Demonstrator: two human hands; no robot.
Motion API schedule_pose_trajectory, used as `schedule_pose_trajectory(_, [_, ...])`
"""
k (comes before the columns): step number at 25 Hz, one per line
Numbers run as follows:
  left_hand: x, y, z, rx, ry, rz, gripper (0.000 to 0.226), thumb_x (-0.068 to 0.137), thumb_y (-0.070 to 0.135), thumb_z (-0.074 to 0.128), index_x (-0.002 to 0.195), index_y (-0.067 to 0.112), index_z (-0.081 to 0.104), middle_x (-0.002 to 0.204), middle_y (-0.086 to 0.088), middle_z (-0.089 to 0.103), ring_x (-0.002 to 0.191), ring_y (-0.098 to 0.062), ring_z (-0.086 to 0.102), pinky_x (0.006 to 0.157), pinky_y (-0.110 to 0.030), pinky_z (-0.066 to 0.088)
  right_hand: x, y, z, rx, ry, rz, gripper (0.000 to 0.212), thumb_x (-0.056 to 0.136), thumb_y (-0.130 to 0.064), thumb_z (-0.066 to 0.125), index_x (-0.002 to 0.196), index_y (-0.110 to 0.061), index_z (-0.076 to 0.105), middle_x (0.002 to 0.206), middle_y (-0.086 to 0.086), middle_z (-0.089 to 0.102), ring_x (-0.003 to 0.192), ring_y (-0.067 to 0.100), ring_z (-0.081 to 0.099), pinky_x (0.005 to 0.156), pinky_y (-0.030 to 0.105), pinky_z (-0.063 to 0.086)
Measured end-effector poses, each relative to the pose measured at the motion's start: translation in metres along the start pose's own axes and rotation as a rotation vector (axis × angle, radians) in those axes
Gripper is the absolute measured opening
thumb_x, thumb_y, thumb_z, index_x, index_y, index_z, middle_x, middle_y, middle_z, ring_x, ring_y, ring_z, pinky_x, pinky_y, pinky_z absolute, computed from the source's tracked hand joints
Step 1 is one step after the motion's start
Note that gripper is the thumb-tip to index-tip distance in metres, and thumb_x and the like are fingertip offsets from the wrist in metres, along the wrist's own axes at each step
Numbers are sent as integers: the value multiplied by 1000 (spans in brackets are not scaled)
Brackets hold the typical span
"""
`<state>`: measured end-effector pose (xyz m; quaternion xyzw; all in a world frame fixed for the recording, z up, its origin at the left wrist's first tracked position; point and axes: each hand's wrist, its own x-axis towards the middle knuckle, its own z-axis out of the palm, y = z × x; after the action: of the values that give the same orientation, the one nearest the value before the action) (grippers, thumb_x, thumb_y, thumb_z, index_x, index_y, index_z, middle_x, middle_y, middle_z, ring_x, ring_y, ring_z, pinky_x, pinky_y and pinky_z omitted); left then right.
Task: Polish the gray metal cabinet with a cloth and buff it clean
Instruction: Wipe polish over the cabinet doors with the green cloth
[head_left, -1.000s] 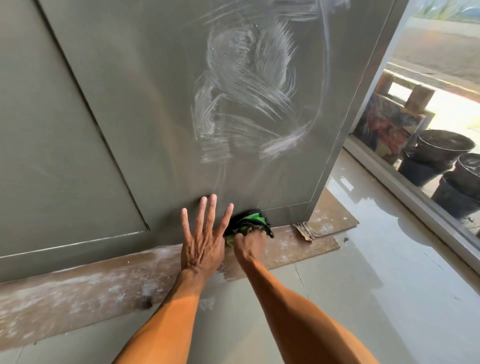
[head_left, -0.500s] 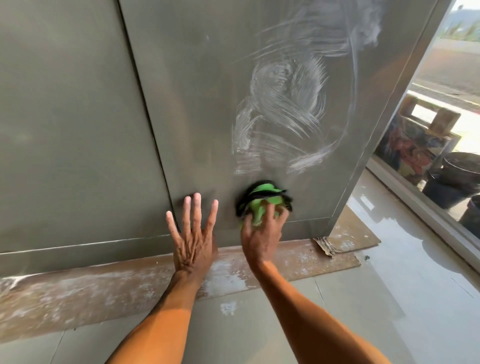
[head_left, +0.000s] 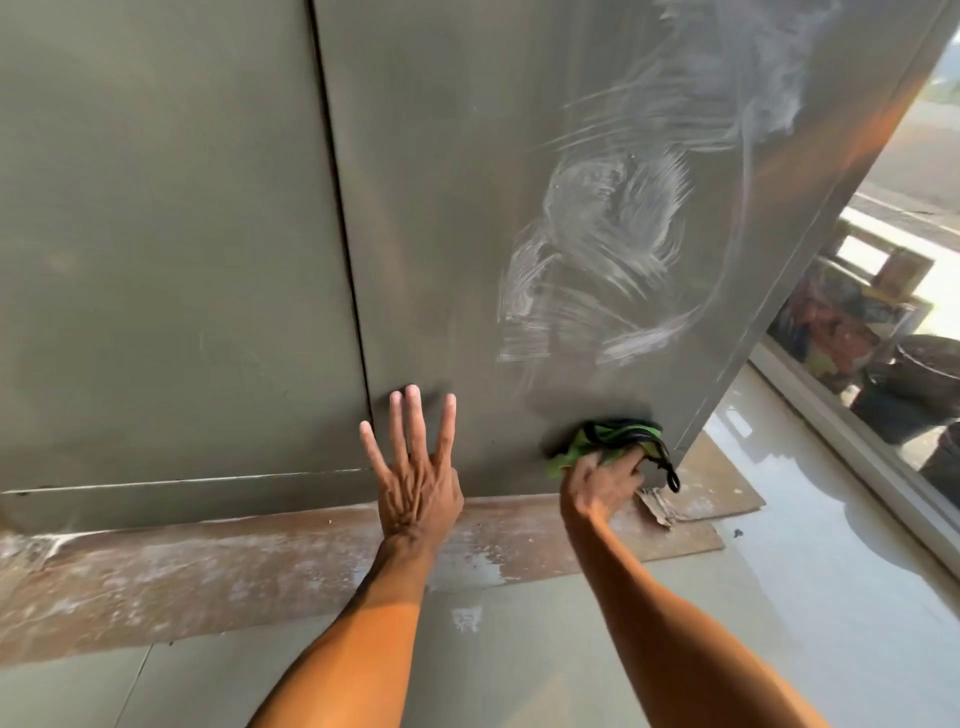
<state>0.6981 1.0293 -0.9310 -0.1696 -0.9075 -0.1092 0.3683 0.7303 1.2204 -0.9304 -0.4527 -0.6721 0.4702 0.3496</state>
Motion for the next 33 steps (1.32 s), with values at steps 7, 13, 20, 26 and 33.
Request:
schedule_pose_trajectory(7, [16,20,-4,16,12,19,109,73,12,59,165,23,2,169,-23,-4,157,-42,0,120,-71,-1,33,-31,-26,25,110,-34,49,92,-3,50,140,0,43,134,31,40,110,47,53,90,42,40])
schedule_pose_trajectory(13, [20,33,1,26,31,36,87,93,28,51,165,20,4,170,-23,-4,157,-41,-1,119,-74,4,-60,-22,13,-16,-235,-718,20,89,-1,61,108,-7,64,149,18,28,122,36,52,104,31,46])
schedule_pose_trajectory(20, [23,33,-4,63,34,59,106,73,10,64,164,22,10,170,-21,2,157,-41,4,119,-73,4,57,-60,-43,149,189,-26,51,96,-2,49,146,-1,40,136,32,39,116,47,50,98,41,37])
schedule_pose_trajectory(26, [39,34,-12,39,103,15,111,75,17,71,165,18,6,170,-22,1,157,-41,2,120,-72,2,-3,-73,-8,52,-16,-705,38,88,-4,61,122,-17,52,148,20,29,124,45,50,94,47,54])
schedule_pose_trajectory(33, [28,6,-15,29,98,16,105,75,14,67,164,15,10,169,-24,8,157,-43,7,118,-75,10,-33,-25,11,-132,-173,-946,49,78,10,68,118,-12,51,148,22,31,120,48,55,74,43,61])
